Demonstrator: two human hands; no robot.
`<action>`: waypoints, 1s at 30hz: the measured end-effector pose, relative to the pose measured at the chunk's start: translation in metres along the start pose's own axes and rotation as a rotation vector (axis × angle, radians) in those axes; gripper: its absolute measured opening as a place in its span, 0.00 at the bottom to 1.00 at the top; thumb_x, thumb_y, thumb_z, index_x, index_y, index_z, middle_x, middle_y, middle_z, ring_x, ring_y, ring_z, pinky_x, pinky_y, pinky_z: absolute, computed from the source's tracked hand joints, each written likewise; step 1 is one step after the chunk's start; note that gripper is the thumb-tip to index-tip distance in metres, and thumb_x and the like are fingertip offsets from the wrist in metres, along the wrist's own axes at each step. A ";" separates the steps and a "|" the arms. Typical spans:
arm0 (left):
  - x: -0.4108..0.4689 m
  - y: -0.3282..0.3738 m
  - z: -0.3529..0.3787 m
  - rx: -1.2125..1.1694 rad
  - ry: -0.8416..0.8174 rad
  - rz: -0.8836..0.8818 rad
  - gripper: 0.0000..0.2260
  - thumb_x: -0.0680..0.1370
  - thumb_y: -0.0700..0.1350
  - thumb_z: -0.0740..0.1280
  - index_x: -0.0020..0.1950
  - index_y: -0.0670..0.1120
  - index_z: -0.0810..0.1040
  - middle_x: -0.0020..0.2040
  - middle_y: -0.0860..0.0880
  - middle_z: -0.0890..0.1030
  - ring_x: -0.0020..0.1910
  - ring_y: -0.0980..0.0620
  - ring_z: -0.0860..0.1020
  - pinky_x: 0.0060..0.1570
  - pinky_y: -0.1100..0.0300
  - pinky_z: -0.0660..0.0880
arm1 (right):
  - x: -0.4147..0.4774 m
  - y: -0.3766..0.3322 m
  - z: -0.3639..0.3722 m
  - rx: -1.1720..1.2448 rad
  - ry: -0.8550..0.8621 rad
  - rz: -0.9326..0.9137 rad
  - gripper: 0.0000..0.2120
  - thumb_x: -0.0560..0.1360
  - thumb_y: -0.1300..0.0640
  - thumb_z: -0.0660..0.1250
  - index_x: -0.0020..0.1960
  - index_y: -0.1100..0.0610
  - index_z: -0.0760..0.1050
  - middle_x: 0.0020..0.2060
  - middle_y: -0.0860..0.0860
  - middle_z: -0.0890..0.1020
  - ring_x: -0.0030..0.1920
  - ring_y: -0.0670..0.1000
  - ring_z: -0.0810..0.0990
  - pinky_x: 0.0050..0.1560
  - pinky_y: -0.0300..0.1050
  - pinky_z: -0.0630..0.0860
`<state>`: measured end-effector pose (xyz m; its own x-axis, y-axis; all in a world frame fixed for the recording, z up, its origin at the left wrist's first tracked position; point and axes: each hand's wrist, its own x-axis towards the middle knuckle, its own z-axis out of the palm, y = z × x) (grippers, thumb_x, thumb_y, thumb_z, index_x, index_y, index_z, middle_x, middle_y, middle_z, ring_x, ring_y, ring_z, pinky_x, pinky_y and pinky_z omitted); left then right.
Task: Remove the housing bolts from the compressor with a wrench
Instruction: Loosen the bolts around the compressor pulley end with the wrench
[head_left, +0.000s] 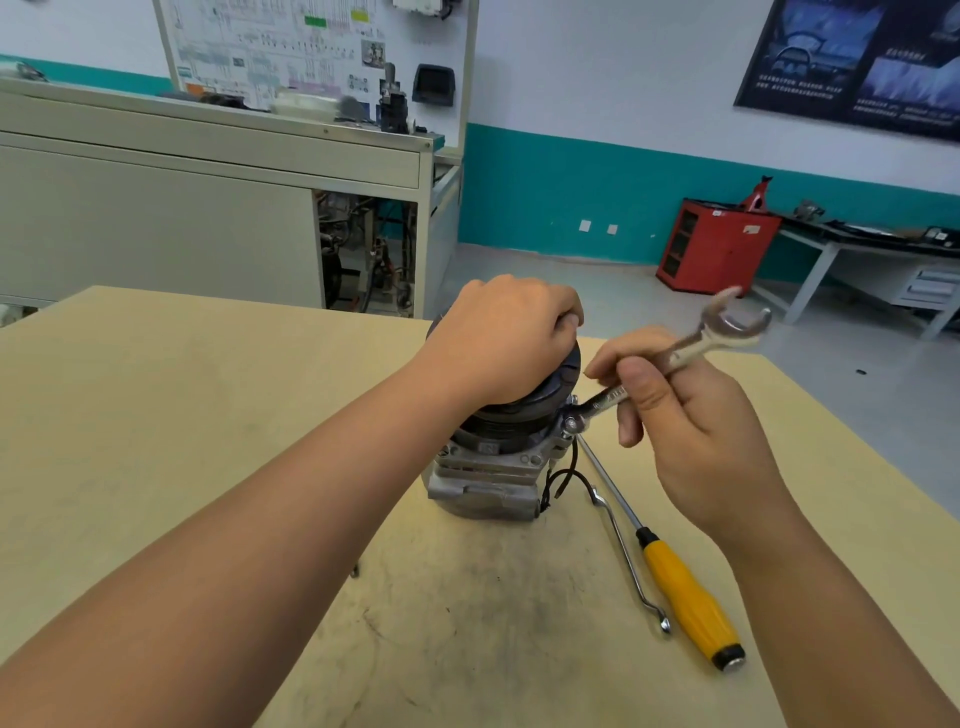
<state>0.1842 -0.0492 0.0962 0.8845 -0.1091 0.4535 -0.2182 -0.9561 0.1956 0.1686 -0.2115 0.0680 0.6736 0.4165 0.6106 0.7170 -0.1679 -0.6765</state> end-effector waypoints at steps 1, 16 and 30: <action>0.000 0.000 0.000 0.004 -0.002 0.000 0.14 0.82 0.47 0.53 0.61 0.51 0.76 0.58 0.49 0.80 0.58 0.46 0.75 0.57 0.49 0.69 | -0.002 0.001 -0.001 0.014 0.022 -0.007 0.09 0.77 0.52 0.57 0.45 0.49 0.76 0.34 0.43 0.75 0.30 0.46 0.74 0.36 0.35 0.71; -0.001 0.001 -0.002 0.021 -0.006 0.006 0.12 0.81 0.48 0.55 0.58 0.51 0.76 0.54 0.49 0.80 0.55 0.45 0.75 0.53 0.52 0.68 | 0.012 0.006 0.014 0.090 0.066 0.069 0.13 0.80 0.64 0.59 0.48 0.46 0.73 0.32 0.42 0.77 0.26 0.41 0.72 0.32 0.32 0.71; -0.001 0.002 -0.002 0.015 0.000 -0.011 0.14 0.82 0.47 0.53 0.62 0.51 0.76 0.57 0.50 0.80 0.57 0.46 0.75 0.57 0.50 0.69 | 0.011 -0.001 -0.002 0.122 0.122 0.071 0.12 0.81 0.64 0.56 0.50 0.49 0.74 0.32 0.44 0.77 0.24 0.43 0.70 0.30 0.33 0.71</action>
<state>0.1821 -0.0506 0.0978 0.8867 -0.0989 0.4517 -0.2024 -0.9613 0.1870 0.1758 -0.2086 0.0764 0.7436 0.2951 0.6000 0.6450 -0.0801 -0.7600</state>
